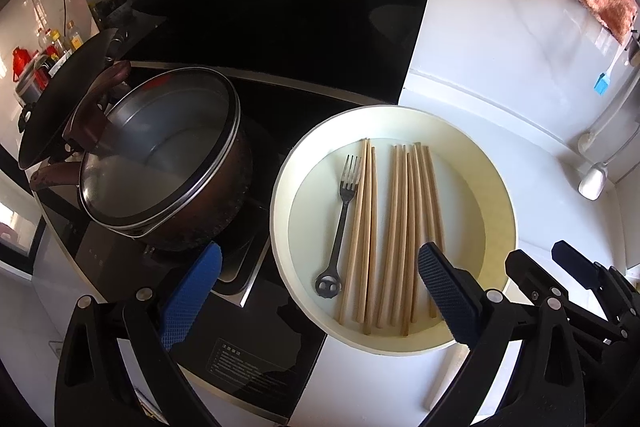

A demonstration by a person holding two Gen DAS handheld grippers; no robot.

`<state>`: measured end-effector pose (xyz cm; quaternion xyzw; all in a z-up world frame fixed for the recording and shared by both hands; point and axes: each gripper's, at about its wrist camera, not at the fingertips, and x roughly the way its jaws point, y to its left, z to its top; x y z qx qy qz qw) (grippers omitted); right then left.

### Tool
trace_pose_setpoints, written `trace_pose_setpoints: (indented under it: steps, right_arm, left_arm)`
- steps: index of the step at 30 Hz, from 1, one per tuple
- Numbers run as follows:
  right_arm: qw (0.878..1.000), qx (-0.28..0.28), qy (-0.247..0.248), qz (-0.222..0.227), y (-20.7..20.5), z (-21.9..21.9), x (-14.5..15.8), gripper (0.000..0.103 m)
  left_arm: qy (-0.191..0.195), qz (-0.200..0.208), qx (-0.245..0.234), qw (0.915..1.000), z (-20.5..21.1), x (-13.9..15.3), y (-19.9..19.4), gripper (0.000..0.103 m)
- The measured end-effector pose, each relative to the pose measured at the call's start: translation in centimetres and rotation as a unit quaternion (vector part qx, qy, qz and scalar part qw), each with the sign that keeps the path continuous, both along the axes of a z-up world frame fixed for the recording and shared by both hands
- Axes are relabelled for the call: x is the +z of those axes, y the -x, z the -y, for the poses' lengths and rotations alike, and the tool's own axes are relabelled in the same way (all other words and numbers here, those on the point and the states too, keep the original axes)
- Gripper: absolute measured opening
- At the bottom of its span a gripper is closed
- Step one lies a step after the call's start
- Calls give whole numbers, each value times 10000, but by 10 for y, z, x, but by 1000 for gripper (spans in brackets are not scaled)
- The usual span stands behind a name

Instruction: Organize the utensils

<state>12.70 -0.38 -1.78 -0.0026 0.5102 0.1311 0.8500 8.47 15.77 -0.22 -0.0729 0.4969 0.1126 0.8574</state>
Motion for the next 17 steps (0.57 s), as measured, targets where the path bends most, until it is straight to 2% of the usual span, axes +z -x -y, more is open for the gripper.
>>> trace_pose_setpoints:
  steps: [5,11,17]
  right_arm:
    - [10000,1,-4,-17,0,-1,-1,66]
    - [10000,-11,-3,-14,0,-2,-1,66]
    - [10000,-20,-11,-6,1,0,-1,66]
  left_arm:
    - [146,93,-13,9998,-2,-1,1,97]
    - [70,-34,101,9999,-5,-2,-2,97]
    - [54,3,164,9999,-9,-1,-2,97]
